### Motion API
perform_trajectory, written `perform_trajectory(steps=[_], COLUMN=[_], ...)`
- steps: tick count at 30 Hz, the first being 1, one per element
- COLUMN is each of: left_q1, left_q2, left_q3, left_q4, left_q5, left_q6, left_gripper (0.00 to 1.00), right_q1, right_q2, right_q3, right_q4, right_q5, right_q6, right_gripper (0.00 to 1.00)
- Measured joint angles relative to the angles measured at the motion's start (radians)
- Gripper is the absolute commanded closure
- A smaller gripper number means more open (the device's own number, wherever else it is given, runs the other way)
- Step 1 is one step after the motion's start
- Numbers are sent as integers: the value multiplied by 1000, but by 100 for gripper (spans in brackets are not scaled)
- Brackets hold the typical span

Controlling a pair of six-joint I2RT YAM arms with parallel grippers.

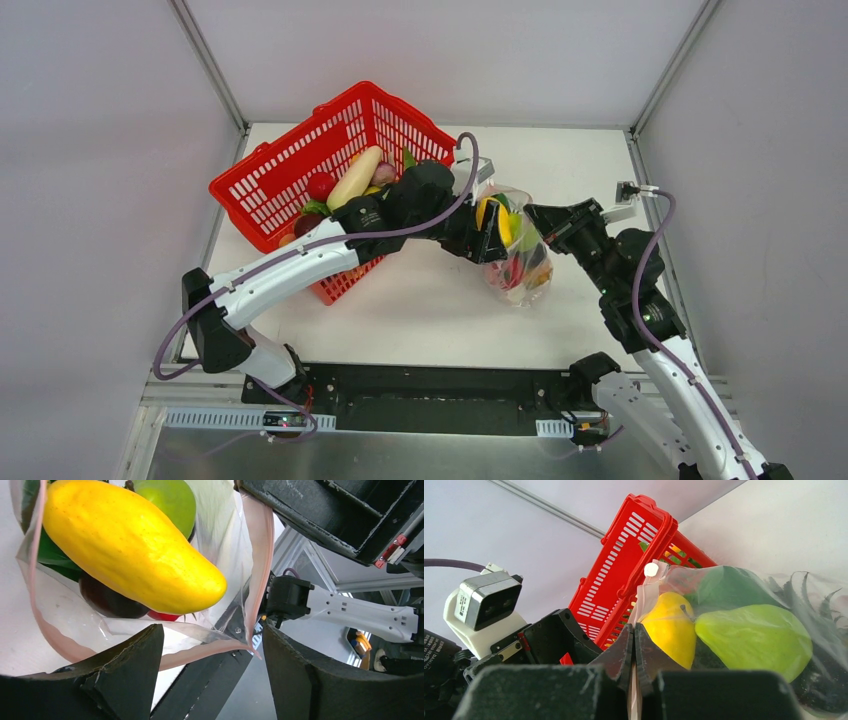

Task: Place the food in the zip-top bag and seal the zipper
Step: Place the fake fruit in the zipper food storage bag.

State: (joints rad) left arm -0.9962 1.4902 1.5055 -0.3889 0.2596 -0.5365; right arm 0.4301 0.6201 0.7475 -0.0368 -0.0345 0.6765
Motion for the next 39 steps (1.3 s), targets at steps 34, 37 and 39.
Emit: perform_trajectory(steps=[34,37,39], left_q1=[-4,-4,-4], left_q2=[195,222,222], left_q3=[77,87,87], left_q4=[76,67,54], left_q5=[13,55,53], left_q6=[48,49,54], left_gripper=[82,76,68], right_q1=[0,0,0], right_q2=[6,6,6], right_q3=[0,0,0], right_q4=[-24,-26,-28], right_q5=[-3,1,4], right_q6=[-6,-8,-8], right_gripper=[100,100,100])
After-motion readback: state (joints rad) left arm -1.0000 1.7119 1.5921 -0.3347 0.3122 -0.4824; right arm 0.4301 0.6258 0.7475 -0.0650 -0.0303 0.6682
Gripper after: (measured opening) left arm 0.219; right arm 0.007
